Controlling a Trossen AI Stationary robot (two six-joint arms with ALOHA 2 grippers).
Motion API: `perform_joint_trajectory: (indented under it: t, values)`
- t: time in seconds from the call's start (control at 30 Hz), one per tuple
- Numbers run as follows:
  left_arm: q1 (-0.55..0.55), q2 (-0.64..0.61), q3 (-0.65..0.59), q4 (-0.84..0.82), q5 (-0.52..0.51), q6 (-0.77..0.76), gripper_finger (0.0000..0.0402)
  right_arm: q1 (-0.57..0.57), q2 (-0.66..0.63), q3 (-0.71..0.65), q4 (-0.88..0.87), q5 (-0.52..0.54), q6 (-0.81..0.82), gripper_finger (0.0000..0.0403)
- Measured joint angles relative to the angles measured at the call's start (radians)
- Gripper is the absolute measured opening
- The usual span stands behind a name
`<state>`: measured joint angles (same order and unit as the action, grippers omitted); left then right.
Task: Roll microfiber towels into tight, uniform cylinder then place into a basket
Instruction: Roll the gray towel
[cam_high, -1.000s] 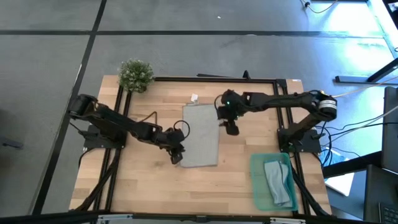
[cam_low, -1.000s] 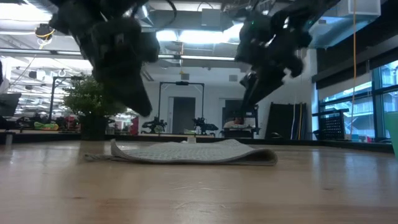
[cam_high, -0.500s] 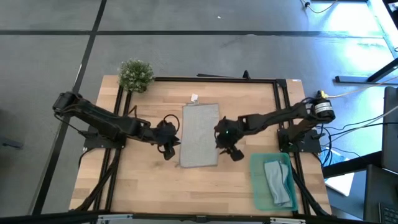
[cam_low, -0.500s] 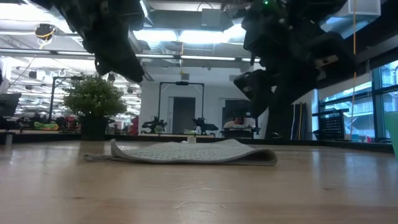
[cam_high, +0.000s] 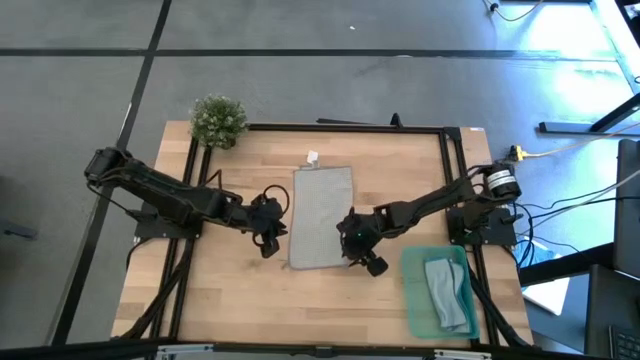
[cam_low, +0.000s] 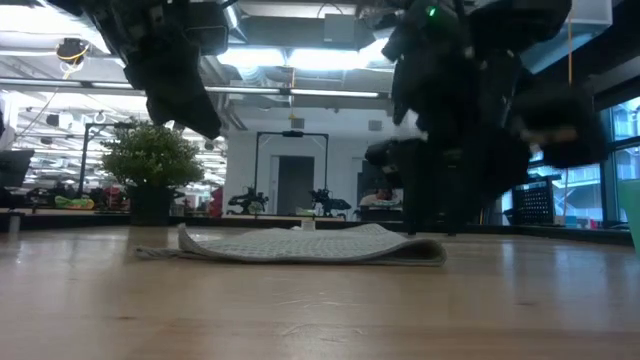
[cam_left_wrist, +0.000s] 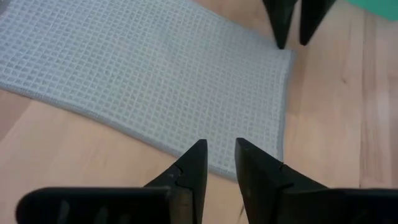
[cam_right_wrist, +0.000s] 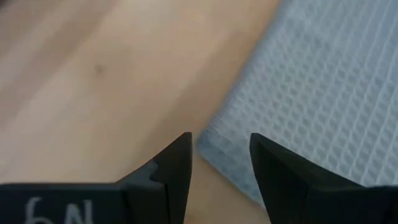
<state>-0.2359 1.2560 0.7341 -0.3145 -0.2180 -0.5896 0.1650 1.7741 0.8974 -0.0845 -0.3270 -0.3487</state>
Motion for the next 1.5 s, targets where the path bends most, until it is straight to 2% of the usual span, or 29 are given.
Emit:
perform_joint_trajectory:
  t: [0.17,0.33,0.4,0.53,0.6,0.9,1.13,1.2,1.33,1.5]
  values:
    - [0.0,0.0,0.0,0.0,0.0,-0.001,0.0078,0.001,0.058,0.002,0.008,0.081,0.0,0.0163]
    - [0.0,0.0,0.001,0.0,0.002,-0.003,0.0078,0.001,0.102,0.007,0.022,0.111,0.017,0.0154]
    - [-0.002,0.0,0.001,0.0,0.003,-0.003,0.0078,0.001,0.106,0.008,0.021,0.115,0.029,0.0132]
    - [-0.005,0.0,0.001,0.0,0.003,-0.005,0.0078,0.0,0.107,0.012,0.018,0.123,0.038,0.0042]
    - [-0.005,0.0,0.001,0.0,0.003,-0.005,0.0078,-0.008,0.106,0.021,0.006,0.124,0.056,0.0015]
    - [-0.005,0.0,0.001,-0.001,0.003,-0.007,0.0078,-0.079,0.041,0.113,-0.091,0.132,0.062,0.0008]
    - [-0.005,0.0,0.001,-0.008,0.003,-0.008,0.0078,-0.164,0.015,0.21,-0.206,0.125,0.136,0.0006]
    - [-0.005,0.0,0.001,-0.008,0.003,-0.008,0.0078,-0.187,0.013,0.227,-0.215,0.153,0.138,0.0006]
    - [-0.005,0.0,0.002,-0.008,0.002,-0.008,0.0078,-0.239,0.014,0.273,-0.275,0.275,0.179,0.0006]
    - [-0.005,0.0,0.002,-0.008,0.002,-0.008,0.0078,-0.316,0.012,0.287,-0.3,0.36,0.239,0.0006]
